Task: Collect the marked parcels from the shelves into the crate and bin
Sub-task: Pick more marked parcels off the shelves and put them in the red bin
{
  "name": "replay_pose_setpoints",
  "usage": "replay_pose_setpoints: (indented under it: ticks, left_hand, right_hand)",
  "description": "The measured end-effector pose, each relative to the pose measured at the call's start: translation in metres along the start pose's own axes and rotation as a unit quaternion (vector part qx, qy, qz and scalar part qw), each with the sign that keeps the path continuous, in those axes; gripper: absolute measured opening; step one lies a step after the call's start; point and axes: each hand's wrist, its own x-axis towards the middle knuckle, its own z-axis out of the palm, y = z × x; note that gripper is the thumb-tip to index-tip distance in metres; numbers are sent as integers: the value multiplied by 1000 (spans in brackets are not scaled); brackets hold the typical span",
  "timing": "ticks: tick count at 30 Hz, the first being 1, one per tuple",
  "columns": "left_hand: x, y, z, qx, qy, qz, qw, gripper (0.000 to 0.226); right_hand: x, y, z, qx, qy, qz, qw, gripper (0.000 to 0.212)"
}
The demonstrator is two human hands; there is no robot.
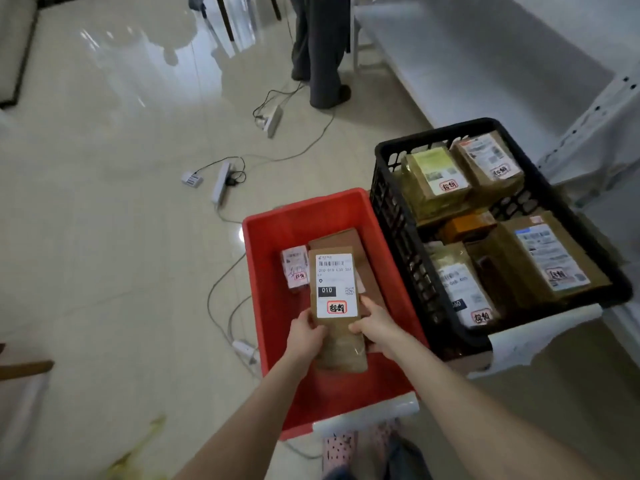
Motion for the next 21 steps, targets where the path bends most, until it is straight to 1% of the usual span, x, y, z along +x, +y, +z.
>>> replay_pose_setpoints:
  ticks: [2, 4, 7, 9, 12, 14, 17, 18, 19, 21]
  left_hand:
    - [19, -17, 5, 10, 31, -7, 999, 41]
    - [38, -35, 10, 16, 52, -22, 998, 40]
    - [67, -64, 15, 9, 61, -50, 997, 41]
    - [88, -83, 16, -11, 55, -75, 996, 48]
    - [121, -120, 20, -31, 50, -125, 990, 69]
    - [138, -140, 24, -43, 50, -147, 987, 70]
    - [154, -153, 26, -60, 51, -152, 985, 74]
    - [158, -154, 26, -65, 54, -152, 985, 72]
    - [158, -151, 25, -67, 54, -146, 986, 66]
    - [159, -146, 24, -49, 54, -136, 988, 53]
  right_hand:
    - [31, 11, 13, -26, -19, 16, 999, 75]
    - [61, 23, 25, -45, -40, 32, 998, 77]
    - [98, 42, 37, -68, -63, 53, 994, 82]
    - [116, 51, 43, -75, -79, 65, 992, 83]
    - [137, 65, 51, -71, -99, 82, 989, 79]
    - [149, 73, 56, -69, -111, 90, 987, 77]
    - [164, 82, 61, -64, -115, 74, 989, 70]
    - [169, 84, 62, -63, -115, 64, 989, 67]
    - [175, 85, 63, -65, -116, 52, 990, 66]
    - [185, 90, 65, -80, -114, 41, 989, 73]
